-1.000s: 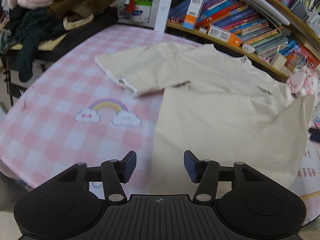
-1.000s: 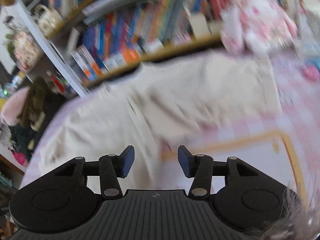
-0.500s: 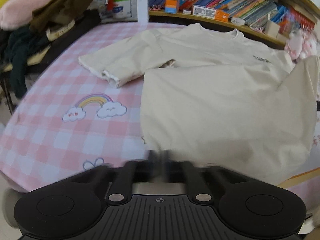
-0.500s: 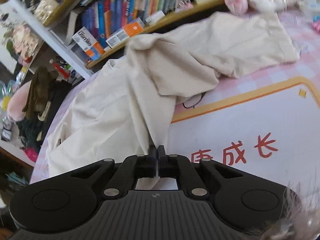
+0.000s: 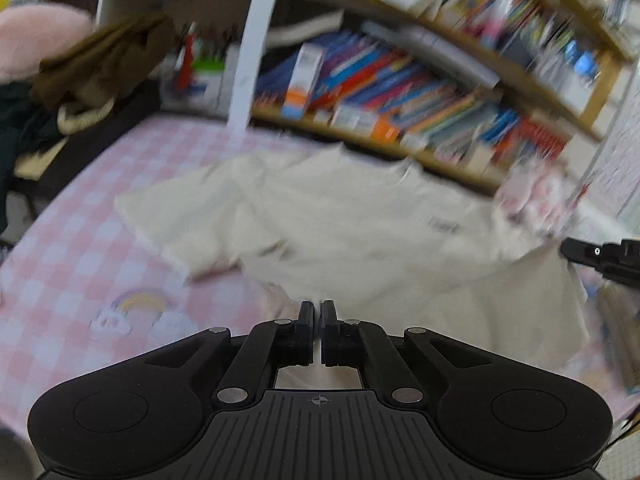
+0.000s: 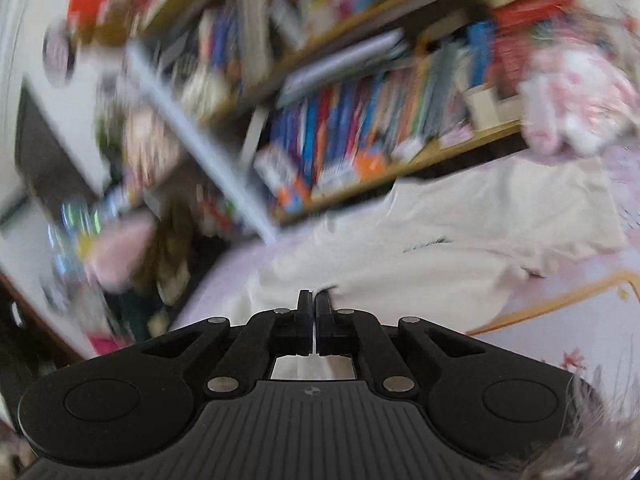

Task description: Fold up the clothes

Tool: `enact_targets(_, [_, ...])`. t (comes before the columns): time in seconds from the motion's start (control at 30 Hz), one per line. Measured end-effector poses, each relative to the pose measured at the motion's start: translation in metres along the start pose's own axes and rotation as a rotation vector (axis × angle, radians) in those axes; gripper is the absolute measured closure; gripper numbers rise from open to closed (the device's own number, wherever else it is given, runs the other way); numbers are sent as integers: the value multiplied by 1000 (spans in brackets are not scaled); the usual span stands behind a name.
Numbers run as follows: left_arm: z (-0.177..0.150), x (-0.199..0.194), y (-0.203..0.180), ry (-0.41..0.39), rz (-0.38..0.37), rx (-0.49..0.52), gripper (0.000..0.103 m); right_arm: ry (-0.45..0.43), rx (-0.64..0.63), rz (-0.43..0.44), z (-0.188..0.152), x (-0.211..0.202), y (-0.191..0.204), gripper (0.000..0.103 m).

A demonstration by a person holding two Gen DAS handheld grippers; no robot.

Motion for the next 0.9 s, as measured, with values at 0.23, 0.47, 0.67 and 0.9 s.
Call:
enact_targets(0.23, [-24,-8,44,32,65,-64,101,-30,-33,-203,-6,-28,-58,73])
enact_targets(0.47, [-38,-3,63,121,117,-59,95,112,-71,-340,-47,-47,-125,68])
enact_targets(0.67, [-48,-3,64,151,136,-57,82,185,-255,-250,-72,-1,-96,57])
enact_targets(0.9, [-64,1,55,156,169,-33,70,252,-421,-157,-83,50,-84,47])
Point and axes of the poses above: each gripper's, at about its wrist camera, not at the fingertips, and x roughly the way its jaws point, y to its left, z to its top, the point moved 9 cm from there along x, roughly the way its jaws point, and after that the axes turned 12 degrees about -y, right-handed, at the moved point
